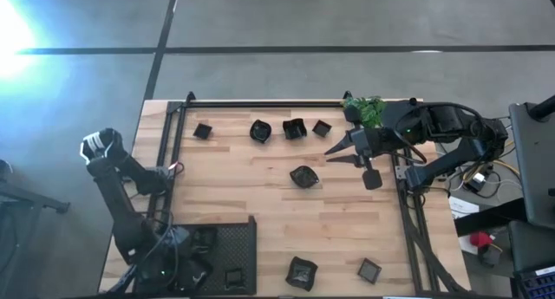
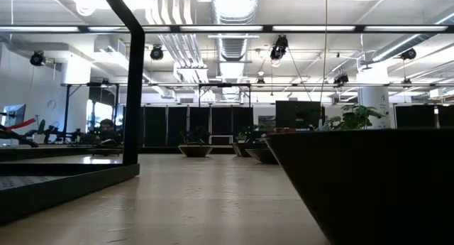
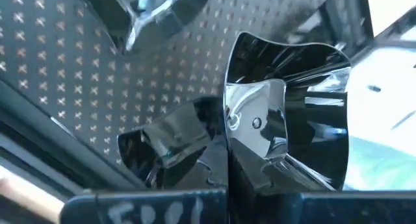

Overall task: Pick & Place Mini shaped plates
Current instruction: Stack the black distorted square plate on the black distorted square plate on the shelf

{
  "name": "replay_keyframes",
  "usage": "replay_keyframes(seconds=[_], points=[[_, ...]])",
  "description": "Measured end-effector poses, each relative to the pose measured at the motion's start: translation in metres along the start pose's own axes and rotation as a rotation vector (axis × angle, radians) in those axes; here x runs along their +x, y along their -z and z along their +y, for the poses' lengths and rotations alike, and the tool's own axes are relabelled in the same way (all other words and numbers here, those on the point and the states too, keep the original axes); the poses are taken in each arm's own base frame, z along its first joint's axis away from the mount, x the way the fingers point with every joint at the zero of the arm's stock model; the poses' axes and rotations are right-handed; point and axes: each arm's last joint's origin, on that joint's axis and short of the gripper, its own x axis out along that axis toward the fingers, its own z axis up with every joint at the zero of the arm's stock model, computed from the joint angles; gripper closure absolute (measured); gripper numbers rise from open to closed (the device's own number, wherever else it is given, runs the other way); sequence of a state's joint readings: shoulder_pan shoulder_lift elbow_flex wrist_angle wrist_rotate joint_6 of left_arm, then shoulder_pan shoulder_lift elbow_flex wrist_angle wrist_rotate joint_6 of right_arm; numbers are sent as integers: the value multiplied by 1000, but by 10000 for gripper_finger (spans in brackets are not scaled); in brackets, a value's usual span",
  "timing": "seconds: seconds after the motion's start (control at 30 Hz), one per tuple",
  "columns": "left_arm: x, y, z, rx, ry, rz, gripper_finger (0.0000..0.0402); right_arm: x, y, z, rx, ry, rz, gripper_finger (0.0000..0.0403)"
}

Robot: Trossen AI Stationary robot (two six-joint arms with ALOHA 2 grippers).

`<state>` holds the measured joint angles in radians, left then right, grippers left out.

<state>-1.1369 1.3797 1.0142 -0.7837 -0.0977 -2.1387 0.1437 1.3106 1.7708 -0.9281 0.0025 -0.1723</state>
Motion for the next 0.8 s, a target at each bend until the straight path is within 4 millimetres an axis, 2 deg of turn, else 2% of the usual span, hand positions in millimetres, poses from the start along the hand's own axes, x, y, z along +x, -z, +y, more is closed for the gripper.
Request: replay_keyframes(seconds=[0.23, 0.43, 0.67, 0.8], points=[[2, 1, 0, 78, -38, 66, 401, 0, 0, 0, -1, 0, 0, 335], [-2, -4, -2, 168, -11, 33, 402, 0, 0, 0, -3, 0, 0, 335], [-2, -5, -2, 341, -7, 25, 402, 0, 0, 0, -3, 0, 0, 335], [-5, -4, -5, 518, 12, 28, 402, 0, 0, 0, -3, 0, 1, 335]])
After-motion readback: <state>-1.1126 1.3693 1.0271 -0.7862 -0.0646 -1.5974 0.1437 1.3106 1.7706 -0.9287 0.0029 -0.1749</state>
